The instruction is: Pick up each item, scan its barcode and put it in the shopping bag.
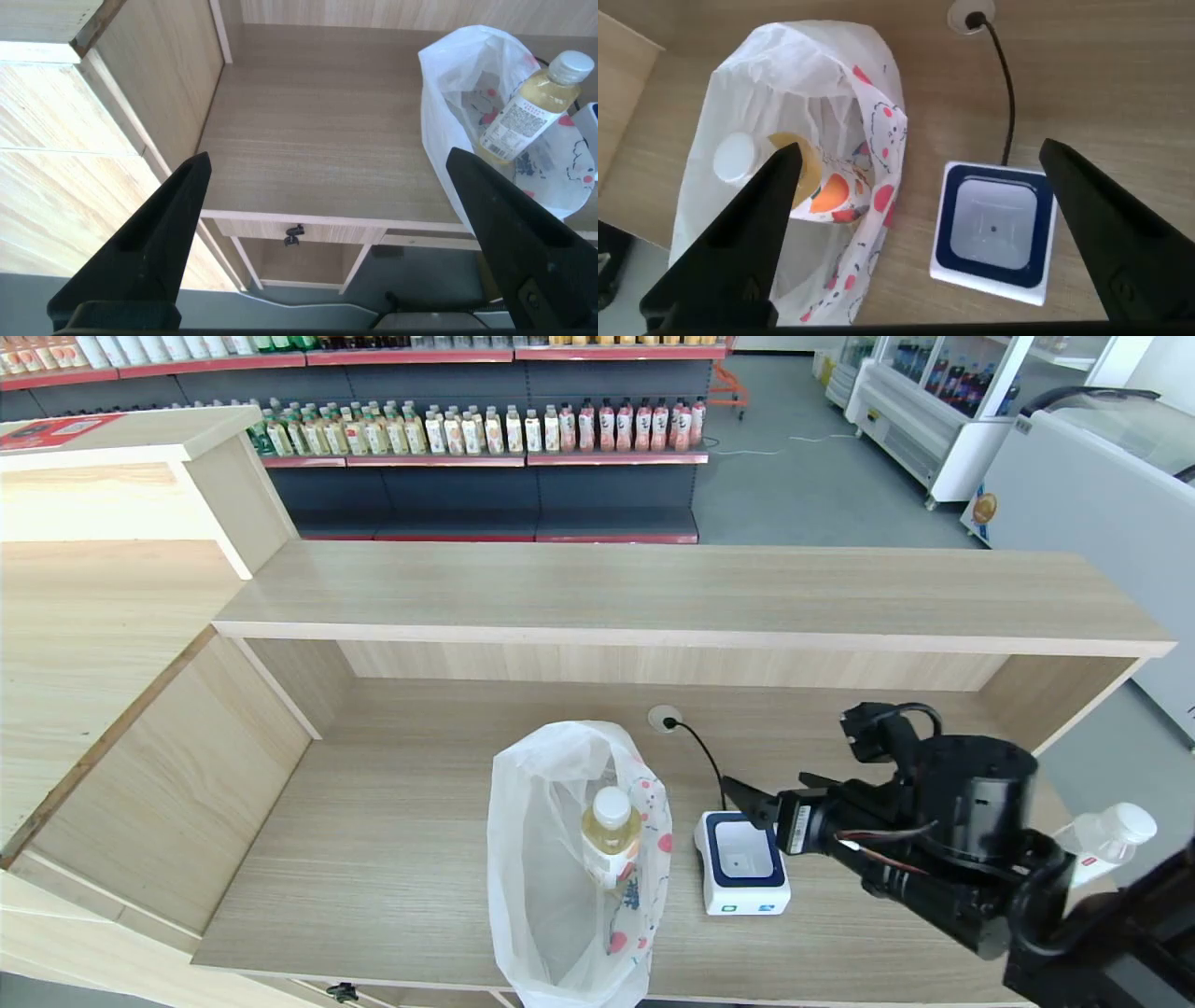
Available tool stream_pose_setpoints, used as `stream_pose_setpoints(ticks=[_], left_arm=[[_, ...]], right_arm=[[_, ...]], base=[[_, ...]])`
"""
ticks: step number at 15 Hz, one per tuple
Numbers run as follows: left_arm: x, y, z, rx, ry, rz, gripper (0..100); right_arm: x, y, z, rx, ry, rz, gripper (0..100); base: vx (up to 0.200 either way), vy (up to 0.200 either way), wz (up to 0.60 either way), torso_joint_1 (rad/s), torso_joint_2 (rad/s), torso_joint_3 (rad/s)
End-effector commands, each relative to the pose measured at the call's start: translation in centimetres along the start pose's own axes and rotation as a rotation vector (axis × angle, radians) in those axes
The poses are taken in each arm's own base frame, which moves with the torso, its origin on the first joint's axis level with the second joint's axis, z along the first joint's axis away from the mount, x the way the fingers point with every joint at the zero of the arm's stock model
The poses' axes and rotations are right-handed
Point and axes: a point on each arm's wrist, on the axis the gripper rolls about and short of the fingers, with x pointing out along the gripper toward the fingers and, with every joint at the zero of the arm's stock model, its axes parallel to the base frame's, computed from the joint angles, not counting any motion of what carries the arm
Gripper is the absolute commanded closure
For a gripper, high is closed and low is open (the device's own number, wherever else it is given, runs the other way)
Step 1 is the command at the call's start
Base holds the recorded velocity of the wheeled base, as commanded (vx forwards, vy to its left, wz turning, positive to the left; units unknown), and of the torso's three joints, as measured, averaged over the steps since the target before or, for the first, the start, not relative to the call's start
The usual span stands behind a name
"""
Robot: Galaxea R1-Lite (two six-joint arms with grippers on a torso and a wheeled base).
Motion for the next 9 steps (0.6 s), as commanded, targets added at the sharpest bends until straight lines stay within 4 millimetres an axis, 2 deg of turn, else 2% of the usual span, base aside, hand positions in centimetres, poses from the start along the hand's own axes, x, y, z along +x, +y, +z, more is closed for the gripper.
stream_pose_setpoints(ticks=[1,2,4,9], left_arm=[[0.0,0.0,0.0,-0.003,0.000,0.000,0],[0.0,0.0,0.0,0.002,0.000,0.000,0],[0.0,0.0,0.0,0.002,0.000,0.000,0],[0.0,0.0,0.0,0.002,0.000,0.000,0]], right_arm=[[-7.3,-1.7,0.7,-0.034,-0.046,-0.037,0],[-9.0,-2.2,0.0,-0.065,-0.030,-0.053,0],[-10.7,-3.9,-1.2,-0.134,0.009,-0.148,0],[-12.1,-4.5,-1.8,-0.138,0.025,-0.201,0]], base=[[0.000,-0.200,0.00,0.002,0.00,0.007],[0.000,-0.200,0.00,0.002,-0.01,-0.002],[0.000,-0.200,0.00,0.005,0.00,0.005],[0.000,-0.200,0.00,0.001,0.00,0.005]])
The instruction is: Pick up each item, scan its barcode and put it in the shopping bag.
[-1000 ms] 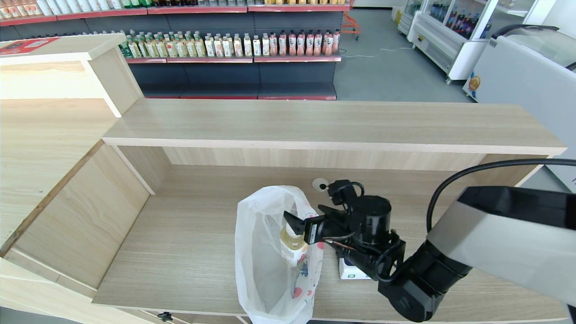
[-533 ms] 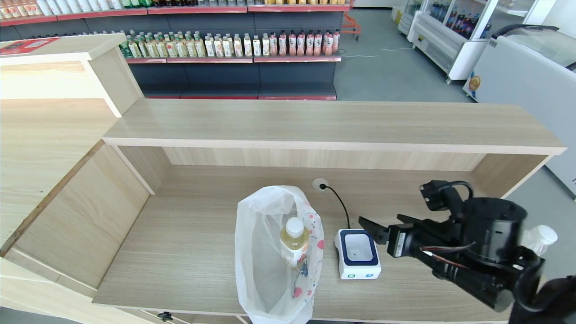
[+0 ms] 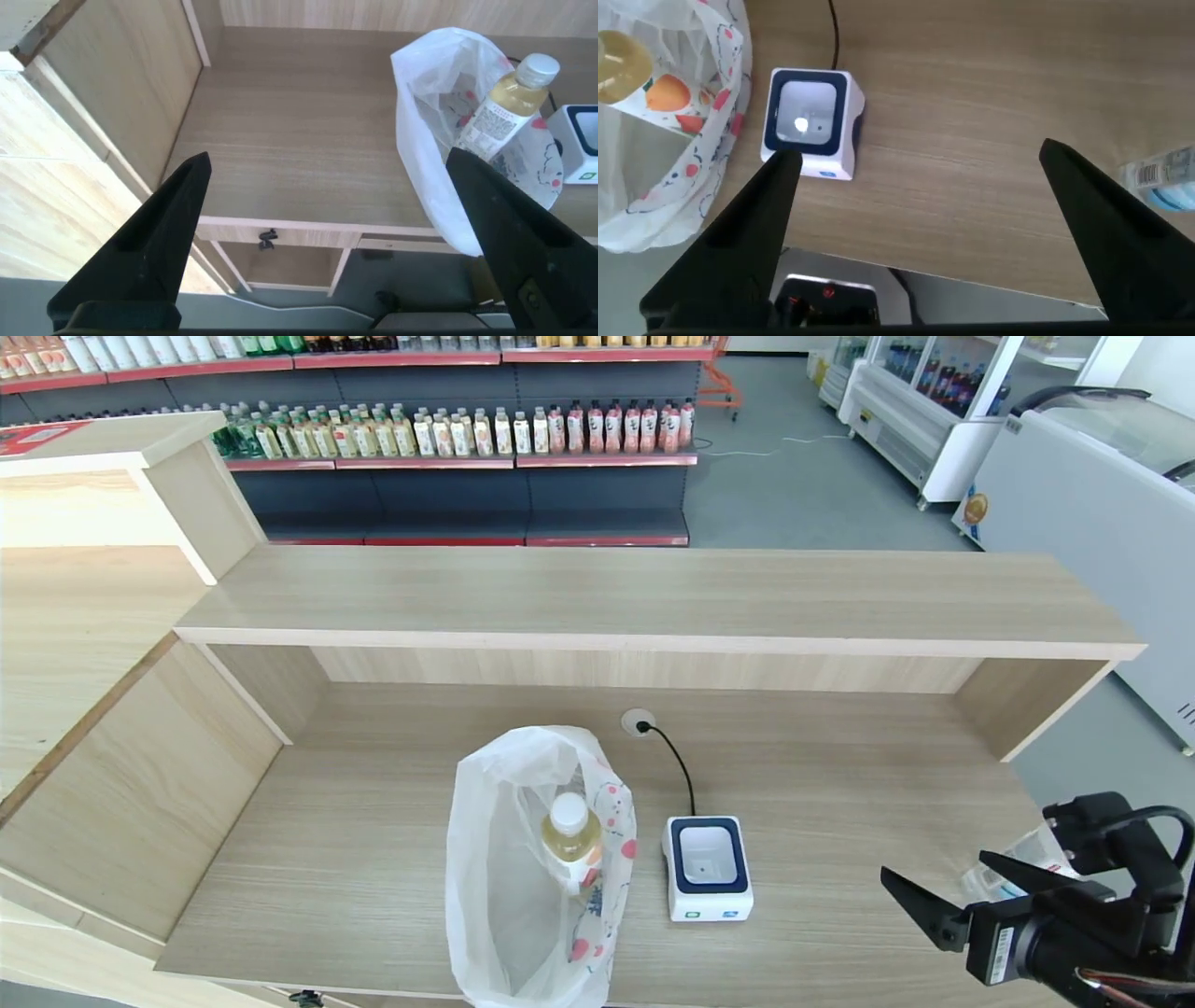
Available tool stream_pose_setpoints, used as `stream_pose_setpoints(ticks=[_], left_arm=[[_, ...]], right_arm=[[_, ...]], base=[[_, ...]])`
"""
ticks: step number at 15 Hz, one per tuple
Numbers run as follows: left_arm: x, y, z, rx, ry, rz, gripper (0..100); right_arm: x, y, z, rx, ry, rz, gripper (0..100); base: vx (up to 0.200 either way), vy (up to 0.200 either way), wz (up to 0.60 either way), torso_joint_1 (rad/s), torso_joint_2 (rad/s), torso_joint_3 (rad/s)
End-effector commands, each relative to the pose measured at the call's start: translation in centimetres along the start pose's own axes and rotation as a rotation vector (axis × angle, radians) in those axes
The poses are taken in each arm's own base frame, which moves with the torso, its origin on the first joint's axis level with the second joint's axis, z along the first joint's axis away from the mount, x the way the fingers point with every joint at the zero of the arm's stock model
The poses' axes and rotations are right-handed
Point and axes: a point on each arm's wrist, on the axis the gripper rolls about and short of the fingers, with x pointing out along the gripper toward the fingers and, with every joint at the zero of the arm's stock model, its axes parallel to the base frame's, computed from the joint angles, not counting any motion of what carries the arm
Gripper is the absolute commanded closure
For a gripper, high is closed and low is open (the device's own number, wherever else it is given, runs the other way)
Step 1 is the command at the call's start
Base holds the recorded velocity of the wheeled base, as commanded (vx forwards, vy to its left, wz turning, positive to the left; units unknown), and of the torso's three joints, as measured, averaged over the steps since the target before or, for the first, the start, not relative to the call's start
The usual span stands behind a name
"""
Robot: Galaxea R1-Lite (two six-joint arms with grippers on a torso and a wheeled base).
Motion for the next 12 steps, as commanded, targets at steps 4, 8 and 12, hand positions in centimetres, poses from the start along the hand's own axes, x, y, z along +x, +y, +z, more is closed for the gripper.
stream_pose_setpoints(ticks=[4,8,12], left_arm=[[0.0,0.0,0.0,-0.002,0.000,-0.001,0],[0.0,0.0,0.0,0.000,0.000,-0.001,0],[0.0,0.0,0.0,-0.005,0.000,-0.001,0]], right_arm=[[-0.5,-0.2,0.1,0.003,-0.010,-0.003,0],[-0.7,-0.3,-0.8,-0.017,0.071,-0.026,0],[-0.7,-0.3,-0.9,-0.043,0.080,-0.025,0]], base=[[0.000,-0.200,0.00,0.000,0.00,0.005],[0.000,-0.150,0.00,0.003,0.00,0.003],[0.000,0.000,0.00,0.000,0.00,0.000]])
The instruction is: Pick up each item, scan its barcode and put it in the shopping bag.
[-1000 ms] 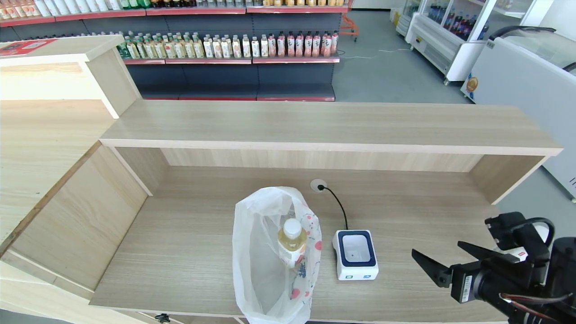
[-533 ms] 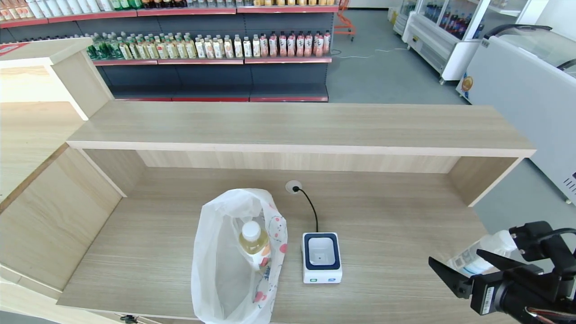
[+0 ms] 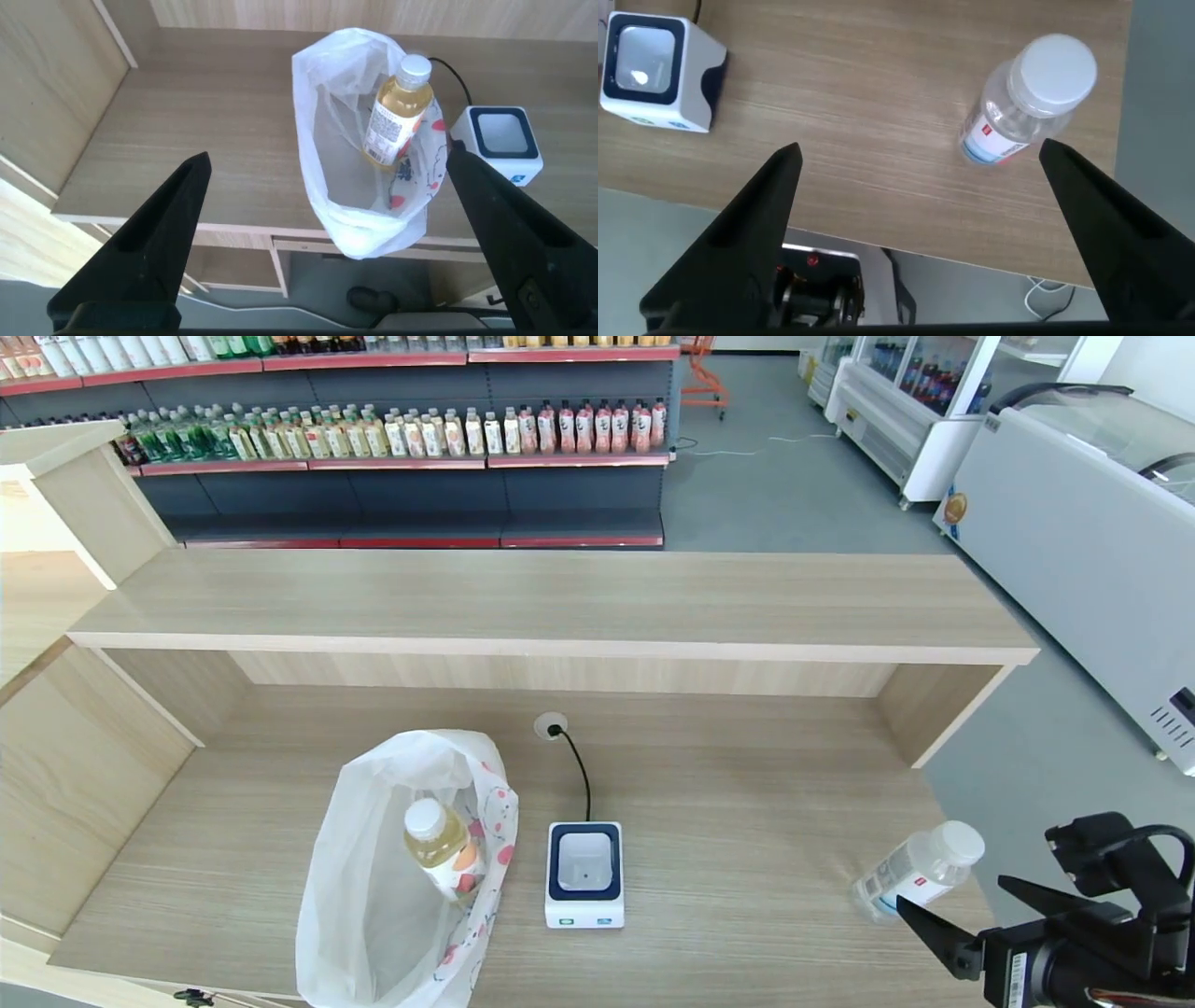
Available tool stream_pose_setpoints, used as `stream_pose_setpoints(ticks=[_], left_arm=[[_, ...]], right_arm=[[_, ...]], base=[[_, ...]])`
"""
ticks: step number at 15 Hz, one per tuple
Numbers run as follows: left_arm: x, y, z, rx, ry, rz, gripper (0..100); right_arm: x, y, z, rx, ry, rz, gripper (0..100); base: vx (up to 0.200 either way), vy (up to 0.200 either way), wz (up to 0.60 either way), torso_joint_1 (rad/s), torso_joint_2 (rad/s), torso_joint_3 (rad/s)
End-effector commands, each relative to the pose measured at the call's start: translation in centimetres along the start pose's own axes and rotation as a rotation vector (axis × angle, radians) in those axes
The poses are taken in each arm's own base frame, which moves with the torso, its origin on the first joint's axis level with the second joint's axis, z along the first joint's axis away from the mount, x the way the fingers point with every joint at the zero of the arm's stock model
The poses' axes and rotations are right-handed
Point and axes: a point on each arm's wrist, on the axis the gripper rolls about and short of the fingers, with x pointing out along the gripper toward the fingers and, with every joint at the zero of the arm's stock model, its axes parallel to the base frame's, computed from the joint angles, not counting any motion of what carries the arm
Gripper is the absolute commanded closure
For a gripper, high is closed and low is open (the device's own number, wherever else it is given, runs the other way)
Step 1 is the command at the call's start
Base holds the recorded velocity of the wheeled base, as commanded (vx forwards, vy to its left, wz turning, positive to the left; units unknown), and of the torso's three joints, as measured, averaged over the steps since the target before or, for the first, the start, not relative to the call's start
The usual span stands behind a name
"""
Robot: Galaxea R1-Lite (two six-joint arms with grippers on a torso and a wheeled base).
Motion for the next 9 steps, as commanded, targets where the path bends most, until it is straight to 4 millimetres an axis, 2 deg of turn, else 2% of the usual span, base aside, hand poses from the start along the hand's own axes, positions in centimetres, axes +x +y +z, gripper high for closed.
stream_pose_setpoints(ticks=[1,4,7,9], left_arm=[[0.0,0.0,0.0,-0.001,0.000,0.000,0],[0.0,0.0,0.0,-0.002,0.000,0.000,0],[0.0,0.0,0.0,-0.001,0.000,0.000,0],[0.0,0.0,0.0,-0.001,0.000,0.000,0]], right_arm=[[0.0,0.0,0.0,-0.001,0.003,-0.001,0],[0.0,-0.1,-0.3,-0.020,0.033,-0.013,0],[0.3,-0.6,-1.1,-0.069,0.104,-0.132,0],[0.7,-1.1,-1.4,-0.067,0.136,-0.191,0]], base=[[-0.200,0.000,0.00,0.002,0.00,0.007],[-0.200,0.000,0.00,0.001,0.00,0.002],[-0.200,0.000,0.00,0.012,0.01,-0.002],[0.000,0.000,0.00,0.000,0.00,0.000]])
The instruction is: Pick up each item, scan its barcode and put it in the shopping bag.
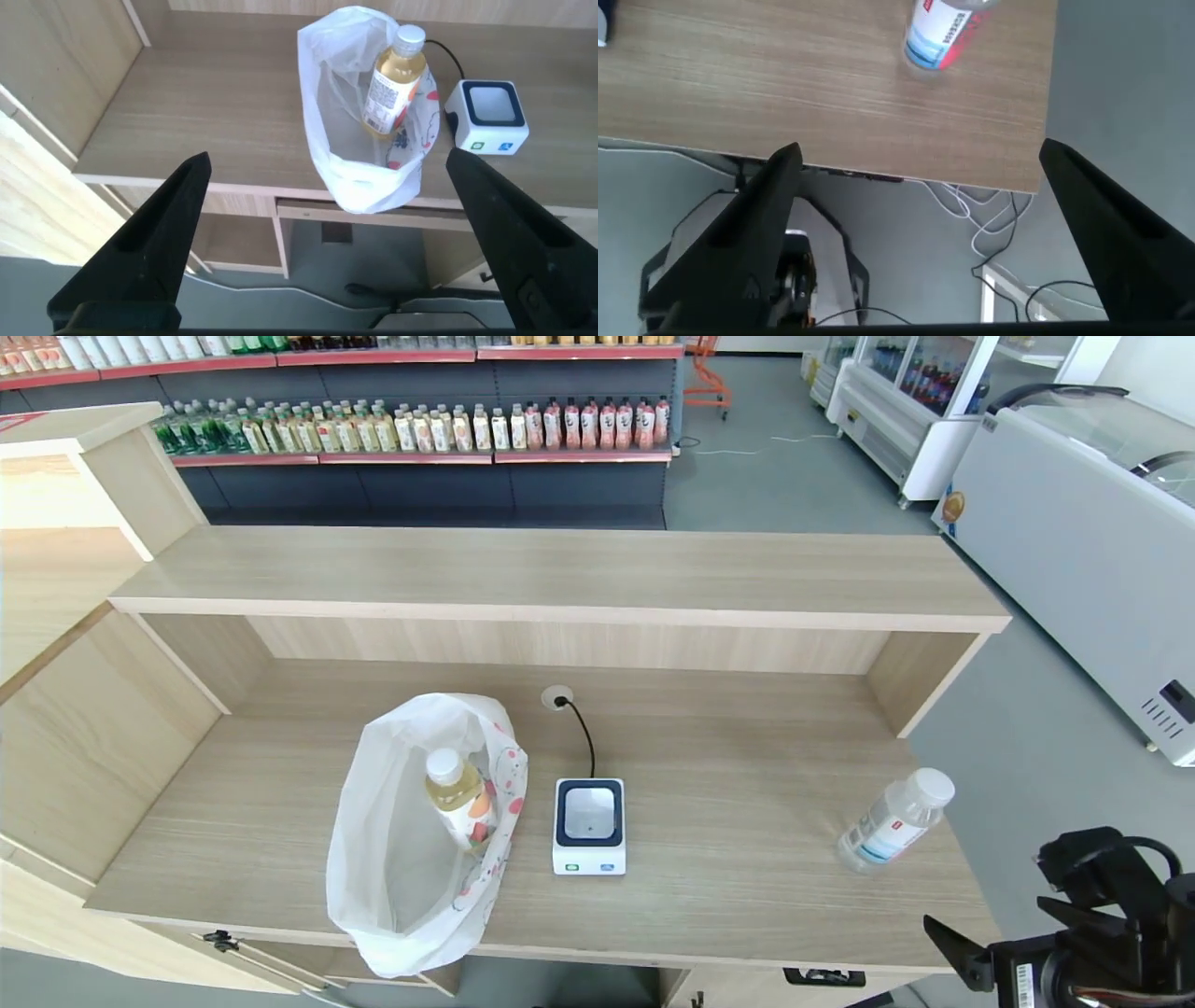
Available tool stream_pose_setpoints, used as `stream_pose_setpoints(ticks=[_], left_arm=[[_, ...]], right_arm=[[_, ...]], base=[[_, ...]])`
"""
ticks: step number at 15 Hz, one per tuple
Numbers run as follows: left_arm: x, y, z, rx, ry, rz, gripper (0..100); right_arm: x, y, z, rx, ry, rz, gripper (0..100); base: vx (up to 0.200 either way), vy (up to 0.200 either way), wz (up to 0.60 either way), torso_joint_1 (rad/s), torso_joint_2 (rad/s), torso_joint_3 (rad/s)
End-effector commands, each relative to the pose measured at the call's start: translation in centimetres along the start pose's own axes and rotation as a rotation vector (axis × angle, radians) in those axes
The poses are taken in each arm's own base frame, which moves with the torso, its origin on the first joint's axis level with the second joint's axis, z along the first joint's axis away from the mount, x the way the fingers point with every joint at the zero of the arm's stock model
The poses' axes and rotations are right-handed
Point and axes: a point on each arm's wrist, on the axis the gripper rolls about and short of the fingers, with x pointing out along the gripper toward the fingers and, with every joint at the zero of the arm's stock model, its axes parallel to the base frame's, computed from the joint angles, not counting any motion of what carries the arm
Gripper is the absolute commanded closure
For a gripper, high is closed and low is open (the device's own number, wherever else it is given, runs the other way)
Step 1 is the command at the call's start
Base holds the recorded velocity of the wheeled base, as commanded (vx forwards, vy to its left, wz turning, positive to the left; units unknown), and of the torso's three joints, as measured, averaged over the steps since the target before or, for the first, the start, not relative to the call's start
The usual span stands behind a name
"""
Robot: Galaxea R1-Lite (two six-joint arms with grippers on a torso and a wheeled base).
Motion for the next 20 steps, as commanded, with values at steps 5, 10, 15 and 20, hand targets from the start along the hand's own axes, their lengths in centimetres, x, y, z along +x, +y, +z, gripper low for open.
stream_pose_setpoints(ticks=[5,10,15,20], left_arm=[[0.0,0.0,0.0,0.000,0.000,0.000,0],[0.0,0.0,0.0,0.003,0.000,0.000,0],[0.0,0.0,0.0,0.001,0.000,0.000,0],[0.0,0.0,0.0,0.001,0.000,0.000,0]], right_arm=[[2.1,-3.3,-1.0,0.003,0.129,-0.227,0],[1.9,-4.0,-0.9,0.003,0.121,-0.262,0],[2.1,-4.0,-0.8,0.004,0.122,-0.261,0],[3.7,-3.5,0.0,0.024,0.112,-0.209,0]], base=[[0.000,0.000,0.00,0.000,0.00,0.000],[0.000,-0.120,0.00,0.002,0.00,0.000],[0.000,-0.080,0.00,-0.001,0.00,0.002],[0.000,0.000,0.00,0.000,0.00,0.000]])
